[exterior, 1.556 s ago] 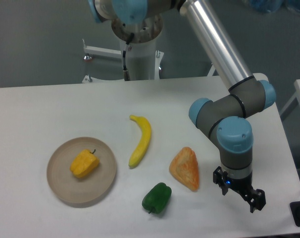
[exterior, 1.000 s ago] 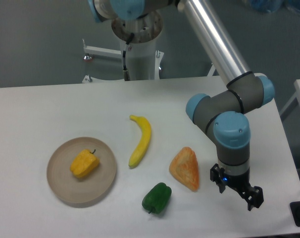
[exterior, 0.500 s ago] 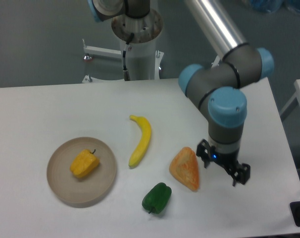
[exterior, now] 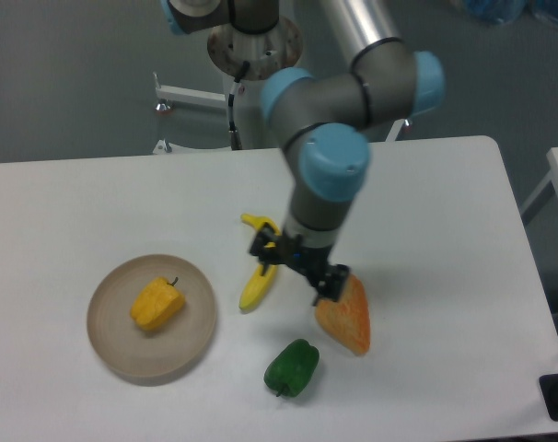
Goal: Pick up the yellow pepper from the plate
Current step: 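Move the open gripper over the banana toward the wooden plate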
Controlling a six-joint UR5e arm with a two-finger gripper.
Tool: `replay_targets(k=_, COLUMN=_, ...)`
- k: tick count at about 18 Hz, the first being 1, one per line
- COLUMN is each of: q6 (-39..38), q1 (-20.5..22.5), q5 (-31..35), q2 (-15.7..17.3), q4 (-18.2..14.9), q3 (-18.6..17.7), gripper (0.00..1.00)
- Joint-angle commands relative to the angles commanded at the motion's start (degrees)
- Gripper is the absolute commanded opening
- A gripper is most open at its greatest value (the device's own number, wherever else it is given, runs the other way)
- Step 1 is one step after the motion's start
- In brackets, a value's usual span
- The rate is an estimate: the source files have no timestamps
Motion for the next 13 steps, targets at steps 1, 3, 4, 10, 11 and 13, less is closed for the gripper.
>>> replay_targets(k=1, q6=-1.4, q1=-0.5, q5=-0.3, q2=1.1, q4=2.5, q3=-2.7, gripper=1.0)
replay_targets(k=3, q6=-4.4, q1=-2.1, q5=-0.9, q2=1.9, q4=8.6, q3=-6.8, gripper=1.0)
replay_targets(k=4, q6=-6.8, q1=-2.6, q5=-1.4, q2=2.2, q4=10.5, q3=-8.2, gripper=1.0)
replay_targets(k=10, q6=-10.9, q1=-5.3, q5=-3.5, q2=2.7, q4=11.6, q3=-10.3, gripper=1.0)
replay_targets(k=11, q6=-10.7, q1=-6.1, q5=-3.5, q2=2.6, q4=11.8, q3=-10.3, gripper=1.0)
replay_targets(k=13, q6=-10.6, q1=-7.5, q5=-3.3, q2=2.2, q4=12.1, q3=-10.4, gripper=1.0)
